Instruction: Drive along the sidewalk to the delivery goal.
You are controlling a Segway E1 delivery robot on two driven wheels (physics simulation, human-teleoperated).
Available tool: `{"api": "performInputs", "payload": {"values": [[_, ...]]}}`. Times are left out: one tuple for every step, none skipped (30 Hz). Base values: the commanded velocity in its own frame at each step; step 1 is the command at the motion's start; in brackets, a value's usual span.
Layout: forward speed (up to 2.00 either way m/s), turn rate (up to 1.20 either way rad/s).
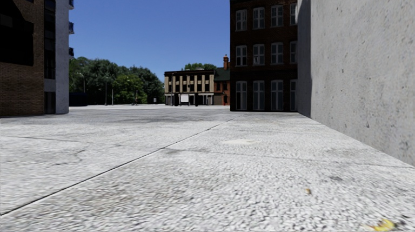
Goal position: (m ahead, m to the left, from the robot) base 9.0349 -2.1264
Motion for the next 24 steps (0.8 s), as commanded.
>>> {"api": "performInputs", "payload": {"values": [[1.54,0.0],[1.55,0.0],[1.55,0.0],[1.55,0.0],[1.55,0.0],[1.55,0.0],[1.56,0.0],[1.56,0.0],[1.71,0.0],[1.89,0.0],[1.93,0.0],[1.94,0.0],[1.95,0.0],[1.95,0.0],[1.95,0.0],[1.95,0.0],[1.95,0.0],[1.95,0.0],[1.95,0.0],[1.95,0.0],[1.95,0.0],[1.95,0.0],[1.95,-0.1],[1.95,-0.17]]}}
